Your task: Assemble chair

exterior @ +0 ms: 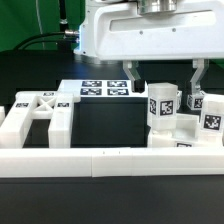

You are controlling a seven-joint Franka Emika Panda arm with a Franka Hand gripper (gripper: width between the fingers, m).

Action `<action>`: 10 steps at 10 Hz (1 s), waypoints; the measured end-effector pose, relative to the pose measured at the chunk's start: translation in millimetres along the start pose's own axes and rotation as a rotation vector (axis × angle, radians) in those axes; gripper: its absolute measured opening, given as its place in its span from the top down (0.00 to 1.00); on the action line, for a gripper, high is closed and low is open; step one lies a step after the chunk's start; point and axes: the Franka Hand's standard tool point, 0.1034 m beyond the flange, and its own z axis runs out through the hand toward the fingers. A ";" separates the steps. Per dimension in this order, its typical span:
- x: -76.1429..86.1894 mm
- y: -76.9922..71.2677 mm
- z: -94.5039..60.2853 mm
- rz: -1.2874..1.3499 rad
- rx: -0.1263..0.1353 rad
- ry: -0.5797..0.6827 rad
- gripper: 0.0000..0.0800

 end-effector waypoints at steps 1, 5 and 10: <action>-0.2 0.3 0.5 -0.132 -0.001 0.001 0.19; 0.0 9.9 3.4 -0.548 -0.012 0.011 0.19; -0.5 10.6 4.3 -0.588 -0.016 0.021 0.44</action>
Offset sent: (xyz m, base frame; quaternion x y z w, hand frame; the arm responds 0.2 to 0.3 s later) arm -0.0161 0.0026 -0.0046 0.0456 -0.0012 -0.2486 0.9675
